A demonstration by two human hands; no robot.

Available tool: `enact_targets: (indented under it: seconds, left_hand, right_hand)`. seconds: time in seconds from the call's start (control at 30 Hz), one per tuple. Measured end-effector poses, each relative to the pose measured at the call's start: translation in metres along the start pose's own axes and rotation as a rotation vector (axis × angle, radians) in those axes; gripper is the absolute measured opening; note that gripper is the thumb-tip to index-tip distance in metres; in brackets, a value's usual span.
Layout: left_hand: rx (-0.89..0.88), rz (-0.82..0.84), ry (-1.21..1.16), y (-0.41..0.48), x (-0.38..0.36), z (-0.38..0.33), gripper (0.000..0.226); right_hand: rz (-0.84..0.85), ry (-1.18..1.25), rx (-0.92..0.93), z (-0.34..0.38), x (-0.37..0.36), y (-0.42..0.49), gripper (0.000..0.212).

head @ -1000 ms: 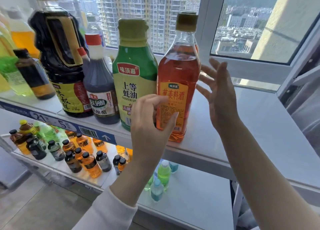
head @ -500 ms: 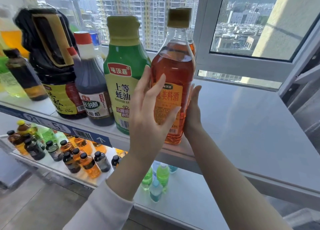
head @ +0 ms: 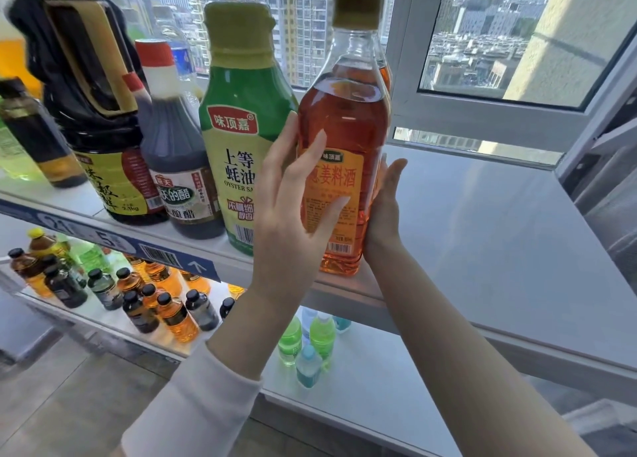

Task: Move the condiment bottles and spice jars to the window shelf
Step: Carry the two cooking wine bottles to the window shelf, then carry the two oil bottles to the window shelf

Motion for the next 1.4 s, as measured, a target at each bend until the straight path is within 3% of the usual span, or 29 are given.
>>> enact_targets:
  seconds: [0.2,0.37,0.5,0.6,0.7,0.87,1.07,1.4]
  left_hand:
    - [-0.007,0.018,0.002,-0.001,0.000,-0.001,0.054]
    - [0.013,0.089,-0.020,-0.006,0.007,0.000,0.054]
    - [0.046,0.174,-0.057,-0.028,0.019,0.000,0.053]
    - [0.014,0.246,-0.106,-0.056,0.028,-0.003,0.047]
    - [0.007,0.412,-0.180,-0.098,0.030,0.002,0.044]
    - [0.060,0.742,-0.227,-0.183,0.032,-0.010,0.047]
    - [-0.088,1.022,-0.103,-0.288,0.054,-0.027,0.045]
    - [-0.199,1.468,-0.089,-0.472,0.179,-0.066,0.054]
  right_hand:
    - [-0.071,-0.043,-0.059,0.003,0.005,-0.007,0.067]
    - [-0.148,-0.296,-0.071,0.016,0.020,-0.034,0.057]
    - [-0.279,-0.642,0.057,0.030,0.032,-0.084,0.052]
    - [-0.342,-0.929,0.257,0.043,0.035,-0.141,0.044]
    - [-0.356,-1.254,0.368,0.032,0.043,-0.205,0.043]
    - [-0.381,-1.610,0.107,-0.003,0.068,-0.310,0.047]
    - [-0.336,-1.785,-0.210,-0.031,0.071,-0.432,0.052]
    - [-0.401,-1.695,-0.576,-0.083,0.038,-0.663,0.053]
Point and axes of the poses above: each hand's wrist, its own y-axis towards the middle knuckle, its own x-axis out of the back of the hand, z = x × y, the point moved 7 cm from there along y, towards the middle knuckle, and after that the axes turned 4 degrees about x, right-handed, at the moved point
